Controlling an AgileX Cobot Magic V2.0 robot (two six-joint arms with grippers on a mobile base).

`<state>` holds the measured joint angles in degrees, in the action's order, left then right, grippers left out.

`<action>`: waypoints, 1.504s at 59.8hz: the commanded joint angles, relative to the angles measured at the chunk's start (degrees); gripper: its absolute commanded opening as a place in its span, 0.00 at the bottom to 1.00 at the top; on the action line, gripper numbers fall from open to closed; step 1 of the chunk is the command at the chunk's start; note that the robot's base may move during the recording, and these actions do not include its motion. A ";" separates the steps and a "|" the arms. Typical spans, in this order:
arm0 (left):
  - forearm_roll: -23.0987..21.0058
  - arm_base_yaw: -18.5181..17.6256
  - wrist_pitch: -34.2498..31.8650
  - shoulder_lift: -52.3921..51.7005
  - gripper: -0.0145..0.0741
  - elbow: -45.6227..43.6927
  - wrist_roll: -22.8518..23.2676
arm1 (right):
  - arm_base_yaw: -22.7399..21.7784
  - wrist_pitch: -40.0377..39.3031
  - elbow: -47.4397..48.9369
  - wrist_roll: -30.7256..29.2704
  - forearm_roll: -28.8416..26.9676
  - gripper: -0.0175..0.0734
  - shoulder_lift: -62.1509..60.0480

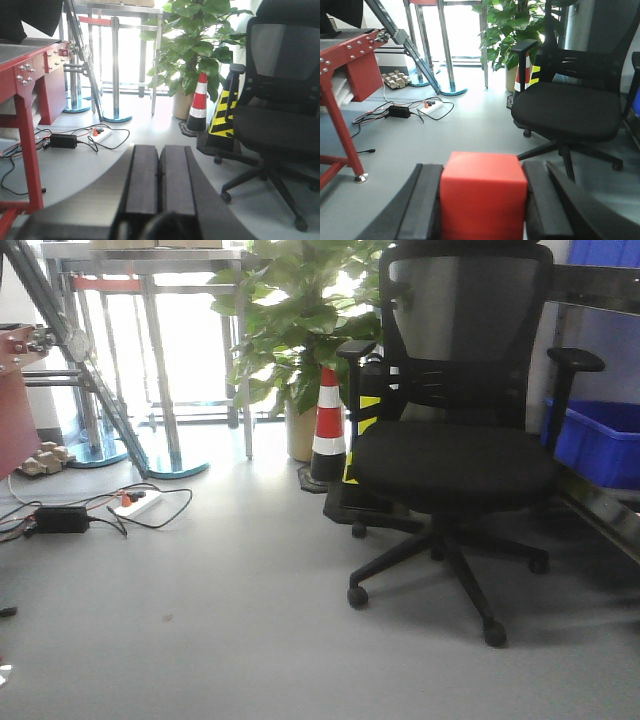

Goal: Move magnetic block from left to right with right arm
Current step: 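Hold the cube while the base drives to the second table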

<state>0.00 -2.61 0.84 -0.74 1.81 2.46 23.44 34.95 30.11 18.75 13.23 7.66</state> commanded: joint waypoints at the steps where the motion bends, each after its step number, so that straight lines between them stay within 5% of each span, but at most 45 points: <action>1: 0.00 -0.07 -5.07 -0.76 0.03 0.50 0.25 | -0.21 -5.27 1.43 -0.52 1.42 0.45 0.84; 90: 0.00 -0.07 -5.07 -0.76 0.03 0.50 0.25 | -0.21 -5.27 1.43 -0.52 1.42 0.45 0.84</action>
<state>0.00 -2.61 0.84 -0.74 1.81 2.46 23.44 34.95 30.11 18.75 13.23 7.66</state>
